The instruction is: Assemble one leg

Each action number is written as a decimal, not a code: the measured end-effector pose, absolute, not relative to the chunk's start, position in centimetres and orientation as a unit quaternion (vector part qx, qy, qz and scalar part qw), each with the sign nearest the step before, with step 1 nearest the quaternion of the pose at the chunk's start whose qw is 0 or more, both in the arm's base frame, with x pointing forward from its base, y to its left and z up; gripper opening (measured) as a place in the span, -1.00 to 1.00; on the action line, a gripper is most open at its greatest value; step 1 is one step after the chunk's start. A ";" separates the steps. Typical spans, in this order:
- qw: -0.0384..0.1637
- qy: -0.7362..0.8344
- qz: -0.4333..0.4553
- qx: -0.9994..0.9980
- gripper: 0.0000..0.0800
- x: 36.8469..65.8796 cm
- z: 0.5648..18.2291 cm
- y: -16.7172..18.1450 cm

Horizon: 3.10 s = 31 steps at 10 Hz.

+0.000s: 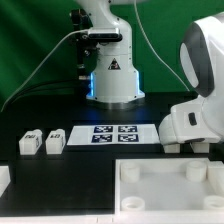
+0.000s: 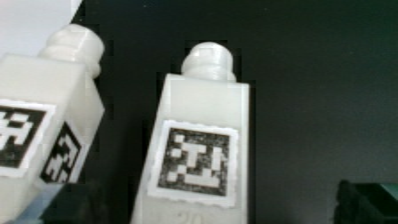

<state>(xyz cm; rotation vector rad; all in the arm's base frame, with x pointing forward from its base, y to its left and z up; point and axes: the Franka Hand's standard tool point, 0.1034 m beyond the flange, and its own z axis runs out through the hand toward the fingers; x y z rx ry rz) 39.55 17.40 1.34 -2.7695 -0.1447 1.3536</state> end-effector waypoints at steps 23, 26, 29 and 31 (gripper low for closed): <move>0.051 -0.065 0.299 -0.951 -0.27 47.6 13.8 13.1; 0.043 -0.058 0.148 -0.986 -0.27 48.3 15.5 12.7; 0.047 -0.077 -0.024 -0.996 -0.27 53.6 17.2 11.6; 0.053 -0.095 -0.193 -0.975 -0.27 59.8 18.4 11.3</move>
Offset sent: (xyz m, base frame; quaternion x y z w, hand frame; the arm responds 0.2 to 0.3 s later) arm 0.0000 0.0000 0.0000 0.0000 0.0000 0.0000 1.0000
